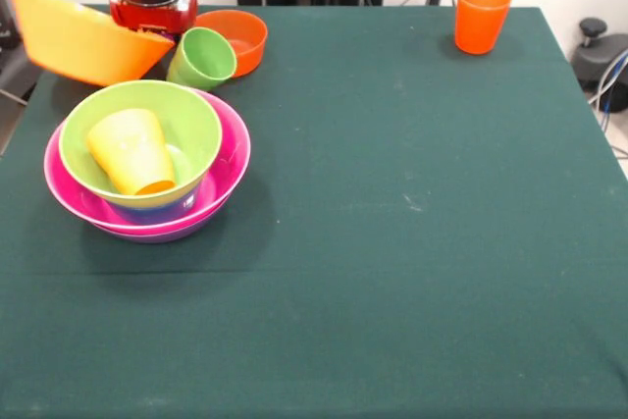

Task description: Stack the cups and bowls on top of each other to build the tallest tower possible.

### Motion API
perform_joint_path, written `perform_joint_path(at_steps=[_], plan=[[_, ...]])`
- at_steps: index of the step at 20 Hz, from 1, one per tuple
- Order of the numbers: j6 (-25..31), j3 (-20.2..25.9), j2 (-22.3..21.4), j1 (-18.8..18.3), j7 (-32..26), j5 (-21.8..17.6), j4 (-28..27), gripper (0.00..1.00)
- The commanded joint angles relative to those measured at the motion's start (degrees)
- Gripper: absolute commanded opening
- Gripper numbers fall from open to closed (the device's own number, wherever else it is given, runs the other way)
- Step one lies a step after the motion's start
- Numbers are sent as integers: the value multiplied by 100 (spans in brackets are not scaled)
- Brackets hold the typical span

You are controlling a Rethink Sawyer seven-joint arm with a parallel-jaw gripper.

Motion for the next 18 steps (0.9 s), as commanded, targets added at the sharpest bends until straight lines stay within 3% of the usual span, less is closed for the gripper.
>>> perform_joint_path(at_steps=[1, 5, 9, 10, 12, 18], plan=[[-135, -497, 316, 519, -179, -675, -599, 100], [-198, -661, 212, 662, 28, -625, -590, 100], [-490, -1008, -2, 884, 837, -466, -496, 100], [-698, -1233, -74, 1006, 1143, -310, -463, 0], [-891, -1442, -159, 1156, 1672, -263, -442, 0], [-704, -1664, -326, 1315, 1517, 135, -442, 0]])
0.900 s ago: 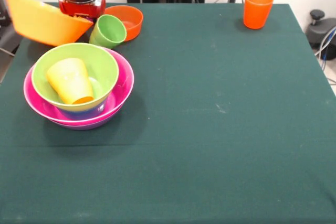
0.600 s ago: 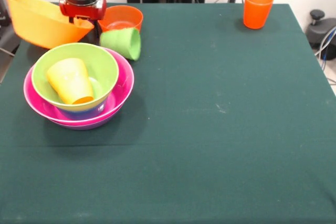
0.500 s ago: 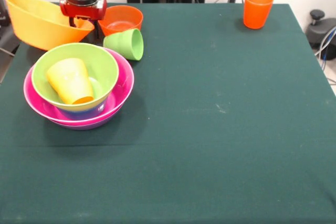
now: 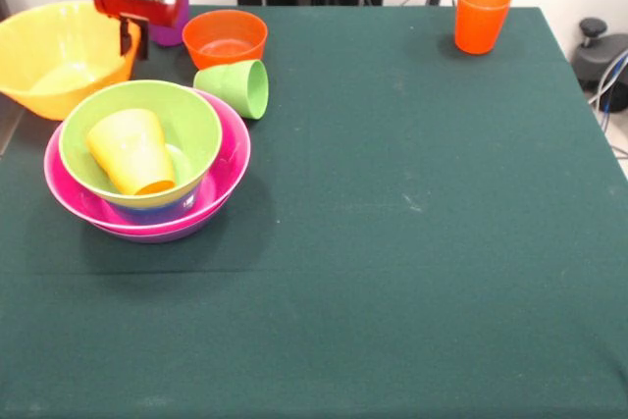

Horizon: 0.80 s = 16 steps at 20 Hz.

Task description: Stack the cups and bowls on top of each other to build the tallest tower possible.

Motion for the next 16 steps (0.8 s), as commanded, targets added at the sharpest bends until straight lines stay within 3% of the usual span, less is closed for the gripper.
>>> perform_joint_path(at_steps=[1, 7, 8, 16], plan=[[-353, -638, 111, 373, 1298, 233, -229, 0], [-341, -576, 35, 223, 782, 665, -186, 0], [-238, -422, 25, 47, 635, 976, -113, 0], [-57, -36, -513, -326, 188, 1944, 410, 0]])
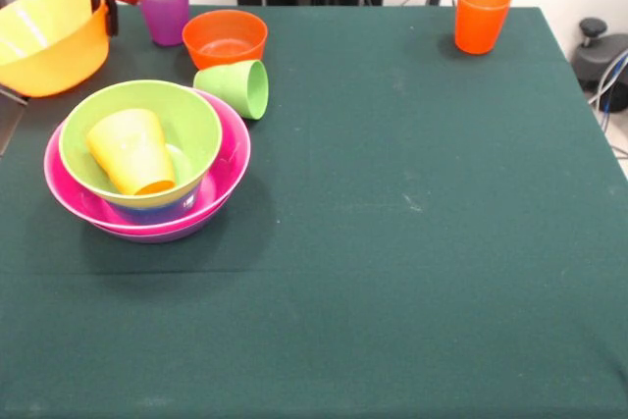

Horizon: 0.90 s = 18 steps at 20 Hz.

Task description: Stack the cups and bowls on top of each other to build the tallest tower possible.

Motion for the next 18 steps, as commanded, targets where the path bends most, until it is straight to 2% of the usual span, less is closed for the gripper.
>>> perform_joint_path(at_steps=[1, 4, 8, 18], plan=[[69, 487, -327, -133, 48, 847, 441, 0], [70, 509, -582, -184, 60, 1157, 625, 0], [135, 655, -698, -372, -113, 1527, 744, 0], [-60, 493, -635, -273, -165, 1499, 659, 0]])
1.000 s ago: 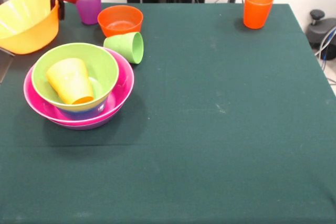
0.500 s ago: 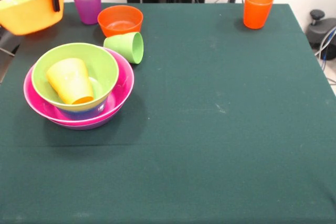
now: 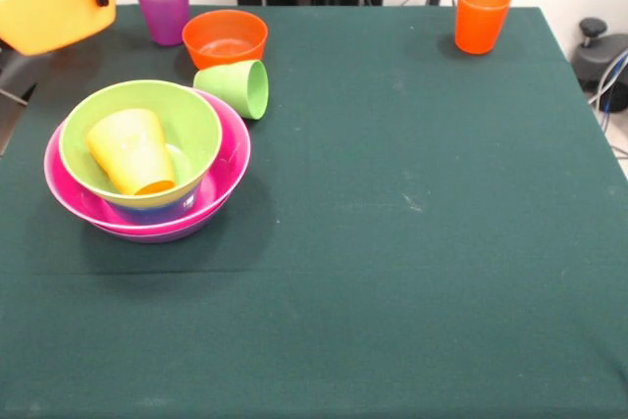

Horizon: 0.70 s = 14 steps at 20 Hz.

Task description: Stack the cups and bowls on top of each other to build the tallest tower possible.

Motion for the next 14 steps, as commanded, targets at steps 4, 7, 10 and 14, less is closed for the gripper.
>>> perform_joint_path(at_steps=[4, 7, 10, 14], plan=[[-172, 397, 73, 163, -70, 182, 190, 0], [-279, 328, 46, 232, 38, 129, 200, 0], [-309, 346, 5, 216, 42, 145, 219, 0], [-339, 421, -211, 178, 49, 245, 385, 0]])
